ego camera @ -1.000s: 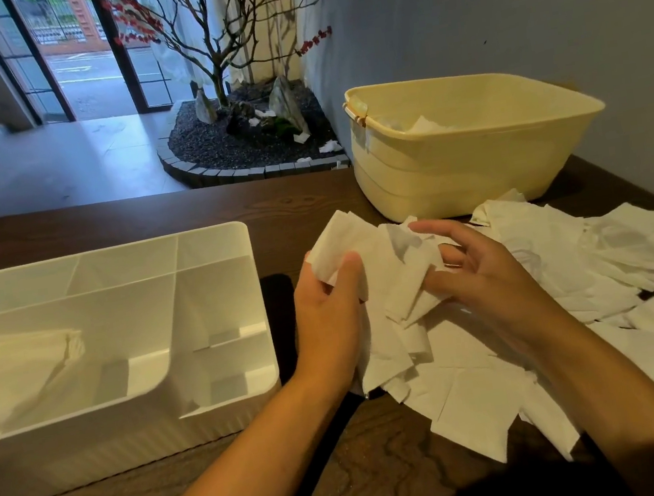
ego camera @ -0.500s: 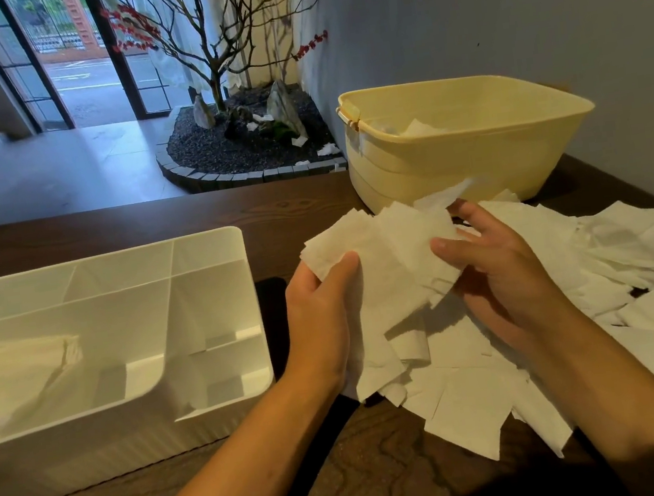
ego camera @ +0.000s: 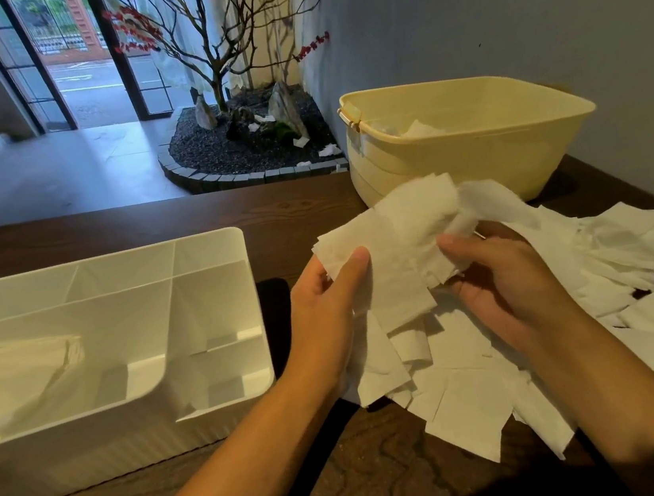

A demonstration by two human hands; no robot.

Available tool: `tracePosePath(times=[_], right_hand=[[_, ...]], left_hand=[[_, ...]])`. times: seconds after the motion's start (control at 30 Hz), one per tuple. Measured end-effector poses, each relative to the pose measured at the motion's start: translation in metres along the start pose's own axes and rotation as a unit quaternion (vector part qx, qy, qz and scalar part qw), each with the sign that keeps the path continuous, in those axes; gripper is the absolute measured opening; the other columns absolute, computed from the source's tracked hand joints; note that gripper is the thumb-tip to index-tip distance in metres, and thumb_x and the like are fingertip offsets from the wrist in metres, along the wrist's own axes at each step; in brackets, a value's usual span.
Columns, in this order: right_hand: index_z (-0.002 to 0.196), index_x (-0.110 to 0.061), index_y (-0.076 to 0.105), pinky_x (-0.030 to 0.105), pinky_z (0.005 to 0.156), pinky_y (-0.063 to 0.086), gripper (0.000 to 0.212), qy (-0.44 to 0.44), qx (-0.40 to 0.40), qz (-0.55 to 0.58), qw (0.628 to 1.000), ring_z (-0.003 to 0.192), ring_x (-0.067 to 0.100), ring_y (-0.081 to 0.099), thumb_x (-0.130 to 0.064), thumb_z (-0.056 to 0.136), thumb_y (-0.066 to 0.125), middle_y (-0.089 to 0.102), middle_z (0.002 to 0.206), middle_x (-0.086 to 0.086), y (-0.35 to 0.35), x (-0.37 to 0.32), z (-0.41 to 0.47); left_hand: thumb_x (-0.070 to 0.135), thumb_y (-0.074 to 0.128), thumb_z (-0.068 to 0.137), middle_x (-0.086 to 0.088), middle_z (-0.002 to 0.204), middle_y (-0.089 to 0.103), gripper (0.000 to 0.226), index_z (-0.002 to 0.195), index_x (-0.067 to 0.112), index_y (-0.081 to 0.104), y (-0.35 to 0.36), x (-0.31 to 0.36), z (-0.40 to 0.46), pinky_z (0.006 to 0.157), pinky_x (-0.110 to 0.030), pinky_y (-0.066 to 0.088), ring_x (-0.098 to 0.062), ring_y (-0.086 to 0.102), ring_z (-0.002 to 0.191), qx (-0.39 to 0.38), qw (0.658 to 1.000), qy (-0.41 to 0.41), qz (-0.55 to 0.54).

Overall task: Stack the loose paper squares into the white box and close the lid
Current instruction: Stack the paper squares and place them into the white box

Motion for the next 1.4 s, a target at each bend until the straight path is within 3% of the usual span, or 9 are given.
tracePosePath(times=[0.2, 0.3, 0.5, 0.63, 0.77, 0.93, 1.13, 1.23, 1.4], right_hand=[[0.124, -0.015, 0.065, 0.038, 0.090, 0.058, 0.046, 0.046, -0.075, -0.059, 0.994, 0.110, 0.024, 0.069, -0.014, 0.078, 0.067, 0.073, 0.116, 0.008, 0.016, 0.020, -0.006], [0.118, -0.022, 0.066, 0.034, 0.066, 0.061, 0.030, 0.017, -0.049, -0.136, 0.989, 0.093, 0.019, 0.074, -0.013, 0.089, 0.064, 0.077, 0.104, 0.002, 0.009, 0.014, -0.002], [0.101, -0.010, 0.068, 0.041, 0.069, 0.054, 0.016, 0.003, -0.003, -0.216, 0.976, 0.089, 0.030, 0.070, -0.023, 0.091, 0.069, 0.075, 0.093, 0.011, -0.005, 0.017, 0.006], [0.112, -0.013, 0.066, 0.032, 0.067, 0.048, 0.053, 0.015, -0.076, -0.239, 0.968, 0.096, 0.025, 0.062, -0.040, 0.070, 0.084, 0.071, 0.093, -0.001, 0.008, 0.027, 0.003], [0.083, -0.030, 0.078, 0.014, 0.059, 0.050, 0.024, 0.000, -0.147, -0.202, 0.968, 0.073, 0.005, 0.069, -0.047, 0.068, 0.085, 0.072, 0.072, -0.008, 0.027, 0.021, -0.007], [0.082, -0.019, 0.062, 0.019, 0.063, 0.048, 0.032, 0.037, -0.124, -0.251, 0.959, 0.061, -0.003, 0.066, 0.004, 0.098, 0.046, 0.069, 0.060, -0.013, 0.021, 0.031, -0.008], [0.082, -0.025, 0.074, 0.012, 0.058, 0.050, 0.007, -0.011, -0.127, -0.240, 0.962, 0.071, 0.004, 0.068, -0.026, 0.080, 0.080, 0.070, 0.075, -0.003, 0.030, 0.017, -0.009], [0.107, -0.024, 0.070, 0.015, 0.062, 0.055, 0.018, -0.057, -0.046, -0.256, 0.964, 0.084, 0.013, 0.069, -0.014, 0.093, 0.065, 0.072, 0.093, 0.000, 0.017, -0.003, -0.004], [0.101, -0.032, 0.065, 0.009, 0.056, 0.050, 0.013, -0.105, -0.018, -0.303, 0.947, 0.081, 0.006, 0.066, -0.020, 0.095, 0.064, 0.068, 0.090, -0.012, 0.015, -0.012, -0.009]], left_hand=[[0.029, 0.059, 0.096, 0.007, 0.103, 0.076, 0.021, 0.115, 0.029, 0.069, -0.001, -0.009, 0.003, 0.081, -0.030, 0.059, -0.009, 0.072, 0.095, -0.008, 0.999, -0.045, -0.015], [0.030, 0.057, 0.097, 0.003, 0.105, 0.076, 0.021, 0.114, 0.028, 0.069, -0.001, -0.009, 0.002, 0.088, -0.038, 0.058, -0.017, 0.072, 0.100, -0.008, 0.998, -0.052, -0.023], [0.026, 0.057, 0.098, 0.009, 0.094, 0.077, 0.020, 0.113, 0.022, 0.070, 0.000, 0.000, 0.000, 0.061, -0.014, 0.054, -0.002, 0.072, 0.083, 0.012, 0.999, -0.023, -0.025], [0.033, 0.059, 0.095, 0.011, 0.092, 0.075, 0.025, 0.116, 0.024, 0.070, 0.000, 0.000, 0.002, 0.060, -0.013, 0.053, 0.000, 0.071, 0.081, 0.009, 0.999, -0.034, -0.014], [0.030, 0.059, 0.097, 0.009, 0.093, 0.076, 0.017, 0.109, 0.027, 0.070, 0.008, -0.004, -0.002, 0.064, -0.017, 0.056, -0.006, 0.073, 0.086, -0.025, 0.999, -0.039, 0.007], [0.014, 0.060, 0.098, 0.010, 0.091, 0.077, 0.015, 0.101, 0.024, 0.070, 0.017, 0.004, -0.007, 0.067, -0.016, 0.056, -0.006, 0.073, 0.087, -0.041, 0.998, 0.026, 0.043], [0.014, 0.066, 0.095, 0.015, 0.098, 0.074, 0.018, 0.103, 0.030, 0.070, 0.002, 0.016, -0.007, 0.075, -0.015, 0.054, -0.003, 0.069, 0.095, 0.015, 0.985, 0.114, 0.124], [0.013, 0.068, 0.093, 0.014, 0.098, 0.073, 0.019, 0.103, 0.029, 0.066, -0.014, 0.016, -0.002, 0.078, -0.021, 0.056, -0.003, 0.069, 0.094, 0.065, 0.985, 0.118, 0.105], [0.008, 0.069, 0.092, 0.014, 0.105, 0.072, 0.036, 0.116, 0.033, 0.059, -0.016, 0.013, 0.001, 0.082, -0.022, 0.058, -0.002, 0.069, 0.100, 0.065, 0.987, 0.116, 0.090]])
Point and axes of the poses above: each hand's wrist, its own z-axis towards the middle knuckle, its own y-axis out of the palm, x = y × z, the point moved 10 cm from there along z, towards the middle knuckle
